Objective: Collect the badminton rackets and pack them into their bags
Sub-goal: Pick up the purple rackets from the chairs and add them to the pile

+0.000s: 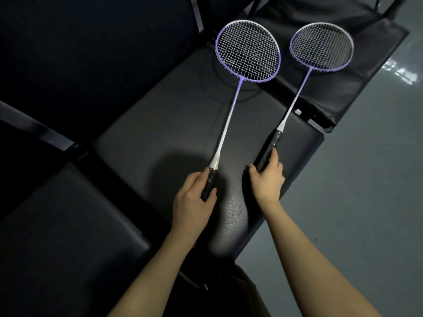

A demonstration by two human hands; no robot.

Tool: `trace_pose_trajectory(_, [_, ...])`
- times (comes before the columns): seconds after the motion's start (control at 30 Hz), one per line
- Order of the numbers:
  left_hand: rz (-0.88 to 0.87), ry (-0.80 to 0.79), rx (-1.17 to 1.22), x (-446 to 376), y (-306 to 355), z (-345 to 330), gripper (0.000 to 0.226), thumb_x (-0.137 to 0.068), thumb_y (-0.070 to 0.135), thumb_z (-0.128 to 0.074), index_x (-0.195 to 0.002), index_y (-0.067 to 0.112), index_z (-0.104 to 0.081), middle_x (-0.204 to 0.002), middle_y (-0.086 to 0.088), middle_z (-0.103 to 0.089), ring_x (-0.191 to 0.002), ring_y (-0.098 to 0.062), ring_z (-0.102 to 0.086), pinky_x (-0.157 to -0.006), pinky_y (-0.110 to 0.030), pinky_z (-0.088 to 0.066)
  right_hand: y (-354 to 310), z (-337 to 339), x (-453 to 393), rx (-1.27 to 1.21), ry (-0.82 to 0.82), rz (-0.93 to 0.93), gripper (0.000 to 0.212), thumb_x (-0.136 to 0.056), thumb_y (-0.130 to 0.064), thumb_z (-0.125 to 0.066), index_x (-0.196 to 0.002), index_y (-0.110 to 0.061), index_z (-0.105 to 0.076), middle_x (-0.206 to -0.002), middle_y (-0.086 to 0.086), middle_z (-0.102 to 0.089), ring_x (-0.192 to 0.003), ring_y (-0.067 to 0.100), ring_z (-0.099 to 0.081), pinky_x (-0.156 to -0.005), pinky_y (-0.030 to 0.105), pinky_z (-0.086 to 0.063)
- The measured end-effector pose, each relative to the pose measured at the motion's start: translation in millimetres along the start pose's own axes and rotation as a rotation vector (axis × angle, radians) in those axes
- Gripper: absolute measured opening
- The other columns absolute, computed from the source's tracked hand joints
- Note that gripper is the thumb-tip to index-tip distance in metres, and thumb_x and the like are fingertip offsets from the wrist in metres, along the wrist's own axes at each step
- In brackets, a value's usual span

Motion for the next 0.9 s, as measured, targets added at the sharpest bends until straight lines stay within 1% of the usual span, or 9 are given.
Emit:
trace_pose_trajectory(0.07, [0.024,0.01,0.002,1.6,4.2,8.8,0.047,-0.076,0.032,-0.055,-0.121,0.017,-0.058,-0.105,0.011,-0.052,-0.087,-0.011,-0.058,-0.077,-0.032,-0.052,-6.1,7.5,10.5,-0.03,-0.007,0.001,0.074,-0.085,-0.026,-0.06,-0.147,-0.018,-0.02,-0.128,0.016,-0.045,-0.115,0.036,-0.045,-0.106,0.044,-0.029])
trace_pose_trajectory(0.17, [0.035,0.008,0.03,8.5,16.8,28.0,0.048,-0.077,0.033,-0.055,-0.121,0.014,-0.059,-0.105,0.002,-0.058,-0.088,-0.009,-0.058,-0.079,-0.025,-0.048,-13.1,19.9,32.9,0.021,-0.007,-0.002,0.071,-0.084,-0.029,-0.059,-0.145,-0.017,-0.025,-0.122,0.016,-0.05,-0.108,0.038,-0.05,-0.1,0.048,-0.038])
trace_pose_trajectory(0.3, [0.033,-0.001,0.026,28.8,34.3,66.2,0.048,-0.077,0.034,-0.055,-0.121,0.014,-0.059,-0.105,-0.002,-0.06,-0.088,-0.012,-0.06,-0.078,-0.027,-0.049,-32.8,37.6,74.5,-0.016,-0.035,0.031,0.062,-0.082,-0.036,-0.06,-0.138,-0.02,-0.037,-0.107,0.013,-0.055,-0.096,0.034,-0.056,-0.086,0.049,-0.048])
trace_pose_trajectory(0.43, [0.068,0.022,0.049,67.2,51.5,116.9,0.049,-0.077,0.034,-0.057,-0.122,0.015,-0.059,-0.106,-0.001,-0.059,-0.09,-0.009,-0.058,-0.079,-0.024,-0.048,-62.4,64.3,137.4,-0.144,-0.049,0.057,0.058,-0.084,-0.028,-0.057,-0.139,-0.022,-0.04,-0.105,0.01,-0.056,-0.094,0.029,-0.056,-0.087,0.046,-0.049])
trace_pose_trajectory(0.53, [0.074,0.044,0.069,106.5,59.4,164.7,0.047,-0.078,0.025,-0.061,-0.122,0.011,-0.059,-0.109,-0.002,-0.059,-0.094,-0.007,-0.057,-0.084,-0.021,-0.046,-88.3,81.5,203.3,-0.195,-0.053,0.094,0.059,-0.085,-0.023,-0.056,-0.141,-0.022,-0.037,-0.114,0.006,-0.052,-0.101,0.026,-0.056,-0.093,0.043,-0.046])
trace_pose_trajectory(0.63, [0.073,0.082,0.084,152.3,64.2,218.9,0.045,-0.08,0.017,-0.067,-0.124,0.011,-0.057,-0.11,-0.001,-0.059,-0.097,-0.012,-0.059,-0.085,-0.024,-0.047,-114.3,91.0,282.0,-0.213,-0.067,0.157,0.055,-0.088,-0.019,-0.055,-0.14,-0.02,-0.039,-0.111,0.003,-0.049,-0.104,0.023,-0.052,-0.096,0.036,-0.041])
trace_pose_trajectory(0.73, [0.106,0.128,0.076,205.8,69.4,285.0,0.046,-0.081,0.015,-0.067,-0.126,0.016,-0.056,-0.109,0.002,-0.057,-0.094,-0.007,-0.056,-0.082,-0.013,-0.038,-135.8,96.5,373.1,-0.198,-0.065,0.241,0.054,-0.087,-0.023,-0.056,-0.139,-0.021,-0.041,-0.109,0.004,-0.051,-0.101,0.026,-0.052,-0.097,0.044,-0.041])
trace_pose_trajectory(0.8, [0.038,0.188,0.083,248.0,78.8,333.0,0.045,-0.078,0.013,-0.067,-0.122,0.011,-0.059,-0.105,-0.002,-0.059,-0.089,-0.007,-0.056,-0.079,-0.008,-0.039,-146.8,102.3,437.9,-0.219,-0.056,0.289,0.054,-0.087,-0.022,-0.057,-0.139,-0.022,-0.04,-0.108,0.005,-0.052,-0.1,0.025,-0.052,-0.096,0.046,-0.041])
trace_pose_trajectory(0.9, [0.005,0.248,0.108,319.0,83.2,401.0,0.044,-0.075,0.016,-0.064,-0.119,0.007,-0.06,-0.103,-0.003,-0.06,-0.088,-0.006,-0.057,-0.081,-0.014,-0.045,-161.7,116.6,533.6,-0.248,-0.05,0.367,0.054,-0.088,-0.023,-0.056,-0.139,-0.026,-0.039,-0.107,0.002,-0.052,-0.103,0.019,-0.05,-0.099,0.043,-0.039])
Point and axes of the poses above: each hand's wrist, its own x-axis away from the middle knuckle, its own z-axis out of the back of the hand, y = z × x, the point moved 10 cm from there along -x, towards the middle knuckle
